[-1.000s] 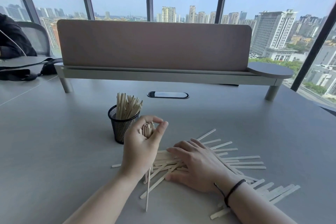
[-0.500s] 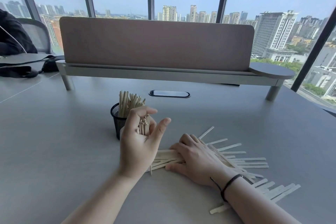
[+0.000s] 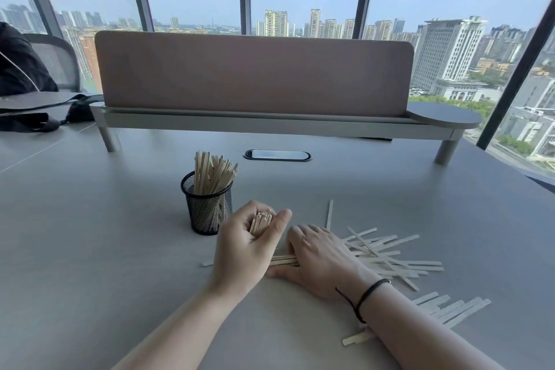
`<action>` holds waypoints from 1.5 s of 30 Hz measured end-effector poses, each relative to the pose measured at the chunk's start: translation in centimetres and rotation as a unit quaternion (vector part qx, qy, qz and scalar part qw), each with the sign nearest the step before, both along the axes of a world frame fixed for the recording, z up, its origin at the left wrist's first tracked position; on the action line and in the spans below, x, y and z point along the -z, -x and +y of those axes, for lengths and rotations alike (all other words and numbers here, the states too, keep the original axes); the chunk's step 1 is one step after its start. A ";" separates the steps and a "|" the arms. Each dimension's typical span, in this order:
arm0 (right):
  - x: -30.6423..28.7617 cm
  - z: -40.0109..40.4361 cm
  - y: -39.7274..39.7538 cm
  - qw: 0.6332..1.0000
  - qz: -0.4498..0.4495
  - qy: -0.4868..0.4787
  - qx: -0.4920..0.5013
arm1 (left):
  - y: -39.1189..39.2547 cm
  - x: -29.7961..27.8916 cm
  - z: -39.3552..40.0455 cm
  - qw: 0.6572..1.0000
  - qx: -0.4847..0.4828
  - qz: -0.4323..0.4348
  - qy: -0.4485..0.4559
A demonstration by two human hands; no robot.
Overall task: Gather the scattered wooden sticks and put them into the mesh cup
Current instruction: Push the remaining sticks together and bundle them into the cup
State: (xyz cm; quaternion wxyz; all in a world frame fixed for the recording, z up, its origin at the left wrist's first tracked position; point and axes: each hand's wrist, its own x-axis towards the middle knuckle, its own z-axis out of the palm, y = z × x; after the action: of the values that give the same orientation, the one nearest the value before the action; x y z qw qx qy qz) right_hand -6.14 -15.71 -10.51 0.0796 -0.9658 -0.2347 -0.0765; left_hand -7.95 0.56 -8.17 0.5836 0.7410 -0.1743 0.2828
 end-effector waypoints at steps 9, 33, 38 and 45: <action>-0.1 0.1 0.3 0.999 -0.025 0.011 -0.037 | 0.0 -0.1 0.0 0.999 -0.022 -0.009 -0.024; -2.8 -1.9 -0.2 0.979 -0.057 -0.165 0.107 | 0.3 -0.7 0.6 0.998 -0.017 -0.041 0.046; -6.2 0.0 -0.1 0.903 -0.038 -0.417 0.095 | 0.0 0.1 0.4 0.999 -0.012 -0.010 0.040; -7.0 3.6 1.1 0.789 0.047 -0.612 0.036 | -0.5 1.1 0.4 0.998 0.003 0.045 0.033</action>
State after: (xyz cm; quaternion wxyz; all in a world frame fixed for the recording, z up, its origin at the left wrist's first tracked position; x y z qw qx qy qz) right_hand -7.28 -12.10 -3.49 0.6618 -0.7252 -0.0994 -0.1618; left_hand -7.40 0.95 -9.23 0.6160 0.7326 -0.1406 0.2532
